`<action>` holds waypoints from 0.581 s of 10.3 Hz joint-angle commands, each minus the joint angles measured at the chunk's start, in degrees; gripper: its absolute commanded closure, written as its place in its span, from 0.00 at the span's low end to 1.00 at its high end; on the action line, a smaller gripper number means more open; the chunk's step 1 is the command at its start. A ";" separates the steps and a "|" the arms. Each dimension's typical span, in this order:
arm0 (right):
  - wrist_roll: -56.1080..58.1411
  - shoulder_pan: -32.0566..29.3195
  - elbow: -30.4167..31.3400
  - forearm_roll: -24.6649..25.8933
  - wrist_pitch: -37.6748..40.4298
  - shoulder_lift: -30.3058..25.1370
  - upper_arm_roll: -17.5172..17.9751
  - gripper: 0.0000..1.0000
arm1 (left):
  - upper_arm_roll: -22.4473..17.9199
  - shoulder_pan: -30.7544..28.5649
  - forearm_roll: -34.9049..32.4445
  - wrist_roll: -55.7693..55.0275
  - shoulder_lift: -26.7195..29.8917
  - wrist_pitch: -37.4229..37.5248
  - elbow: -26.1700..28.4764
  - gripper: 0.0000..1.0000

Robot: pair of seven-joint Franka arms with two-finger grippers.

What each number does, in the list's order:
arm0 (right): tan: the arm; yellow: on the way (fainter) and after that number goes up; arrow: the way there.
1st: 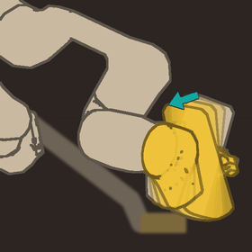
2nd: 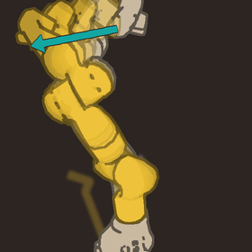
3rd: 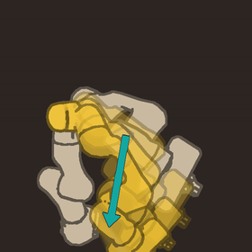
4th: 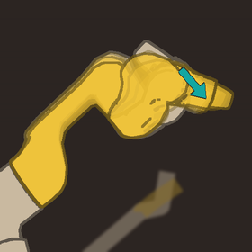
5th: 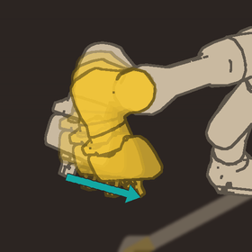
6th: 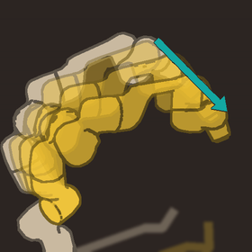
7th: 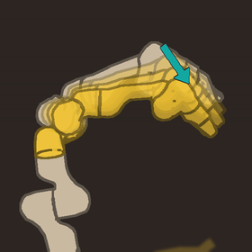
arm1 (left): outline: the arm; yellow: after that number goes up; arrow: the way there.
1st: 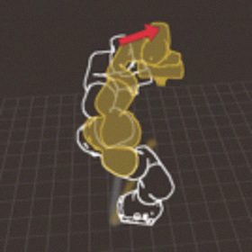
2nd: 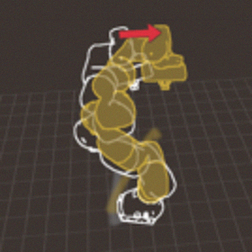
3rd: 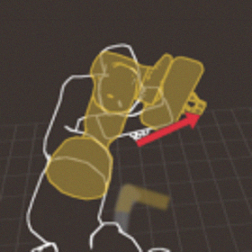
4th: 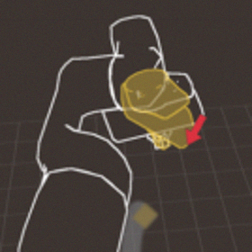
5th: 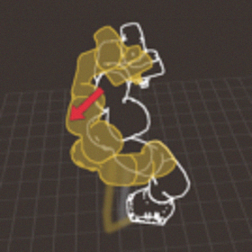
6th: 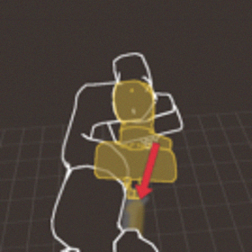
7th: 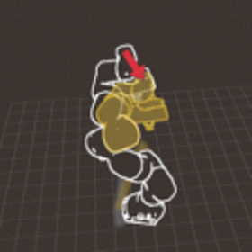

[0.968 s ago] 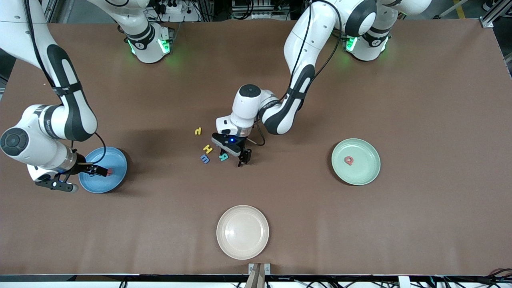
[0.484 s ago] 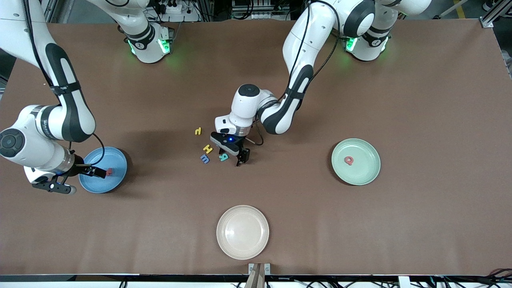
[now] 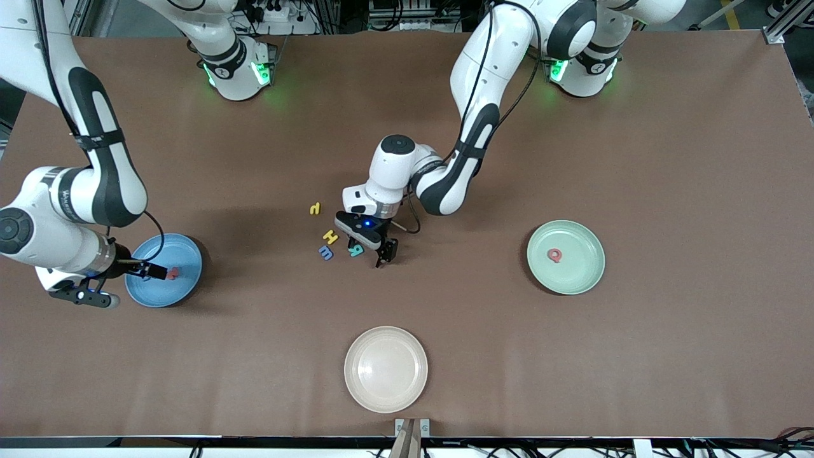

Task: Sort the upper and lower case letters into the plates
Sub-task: 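Grasp the teal k among the letters with the left gripper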

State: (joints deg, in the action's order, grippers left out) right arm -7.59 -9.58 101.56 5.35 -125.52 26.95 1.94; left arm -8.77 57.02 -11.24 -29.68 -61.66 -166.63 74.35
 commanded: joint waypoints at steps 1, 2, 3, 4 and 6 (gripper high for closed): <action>-0.06 -0.62 -1.27 0.63 2.12 -0.68 0.44 0.00 | -1.07 0.73 -1.42 -1.61 -1.27 -1.07 -1.49 0.00; -0.15 -0.62 -1.27 0.62 2.29 -0.68 0.44 0.00 | -1.07 0.73 -1.42 -1.61 -1.53 -1.07 -1.49 0.00; -0.15 -0.62 -1.19 0.71 2.30 -0.76 0.44 0.00 | -1.16 0.73 -1.42 -1.52 -1.88 -1.07 -1.49 0.00; -0.32 -0.53 -1.36 0.63 2.30 -0.76 0.44 0.00 | -1.16 0.73 -1.42 -1.52 -1.88 -1.16 -1.58 0.04; -0.41 -0.53 -1.80 0.62 2.30 -0.68 0.44 0.00 | -1.16 1.34 -1.51 -1.43 -1.88 -1.16 -1.58 0.31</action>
State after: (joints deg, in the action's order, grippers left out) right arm -7.59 -9.60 100.21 5.35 -124.21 26.85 1.86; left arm -8.77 57.22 -11.24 -29.68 -62.25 -167.13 74.34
